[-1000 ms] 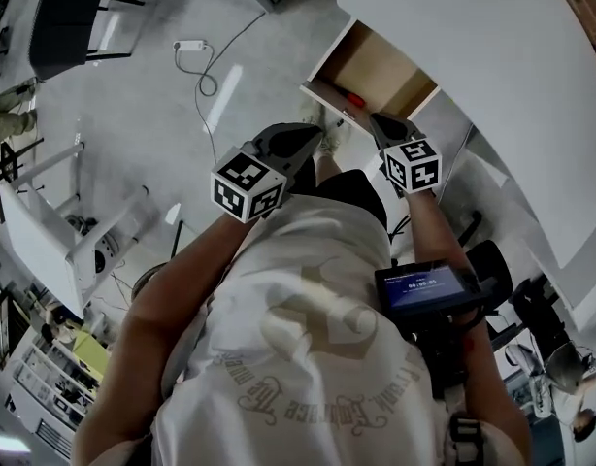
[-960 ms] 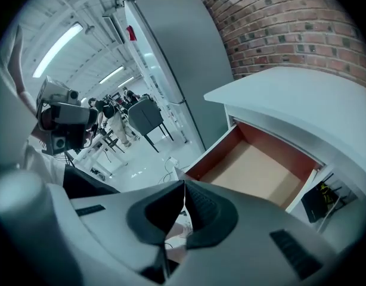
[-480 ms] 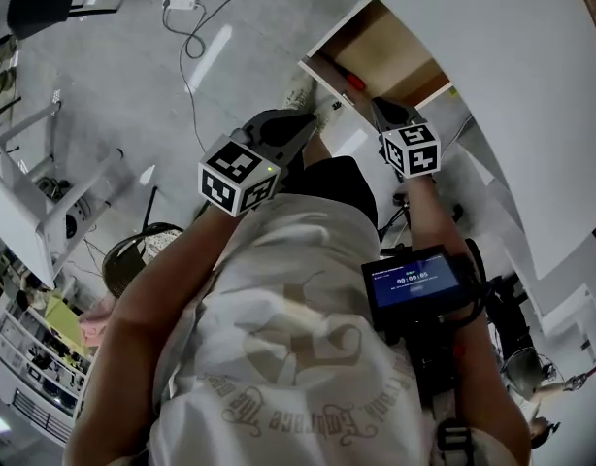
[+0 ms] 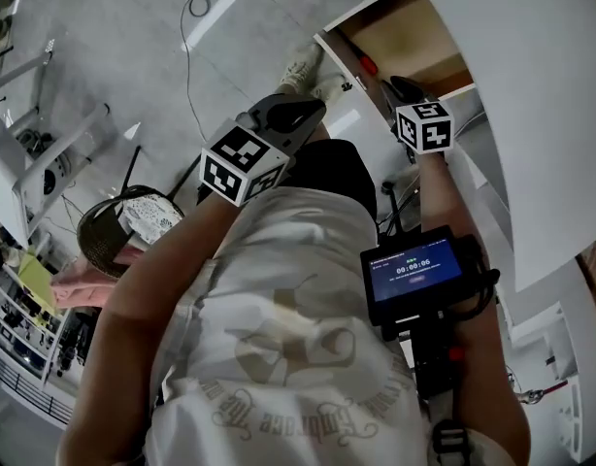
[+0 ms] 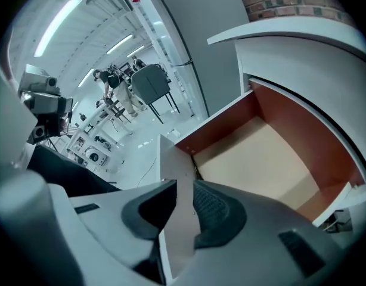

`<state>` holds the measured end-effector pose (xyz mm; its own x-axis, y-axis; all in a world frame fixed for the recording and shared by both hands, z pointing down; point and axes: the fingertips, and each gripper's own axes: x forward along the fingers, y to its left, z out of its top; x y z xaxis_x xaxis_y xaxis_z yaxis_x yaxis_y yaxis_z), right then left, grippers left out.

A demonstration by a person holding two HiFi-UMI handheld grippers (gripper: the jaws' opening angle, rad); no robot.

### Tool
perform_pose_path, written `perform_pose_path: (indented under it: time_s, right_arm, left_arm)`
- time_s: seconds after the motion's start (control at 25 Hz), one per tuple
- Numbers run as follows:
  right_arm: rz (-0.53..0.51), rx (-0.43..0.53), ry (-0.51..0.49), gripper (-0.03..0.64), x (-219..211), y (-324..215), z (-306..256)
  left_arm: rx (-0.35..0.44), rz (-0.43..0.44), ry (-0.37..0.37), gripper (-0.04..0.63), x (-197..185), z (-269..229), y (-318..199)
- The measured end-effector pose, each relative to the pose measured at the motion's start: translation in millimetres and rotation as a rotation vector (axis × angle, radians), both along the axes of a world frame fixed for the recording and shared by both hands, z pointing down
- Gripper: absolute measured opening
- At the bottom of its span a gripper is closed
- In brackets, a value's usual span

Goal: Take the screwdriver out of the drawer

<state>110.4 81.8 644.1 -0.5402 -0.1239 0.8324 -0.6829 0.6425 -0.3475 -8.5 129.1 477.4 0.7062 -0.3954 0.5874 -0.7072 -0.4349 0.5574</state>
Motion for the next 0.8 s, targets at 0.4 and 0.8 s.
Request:
perform_pose_path:
  time_s: [0.4, 0.8]
  right_arm:
    - [-0.18, -0.024, 0.14, 0.104, -15, 2, 51]
    - [-0.214, -0.092, 0.204, 0.104, -3, -11, 89]
  left_arm:
    - [-0.046, -0.084, 0.0, 0.023, -28, 27, 19]
    - [-0.082, -0.136, 0.001, 0.023, -31, 50, 7]
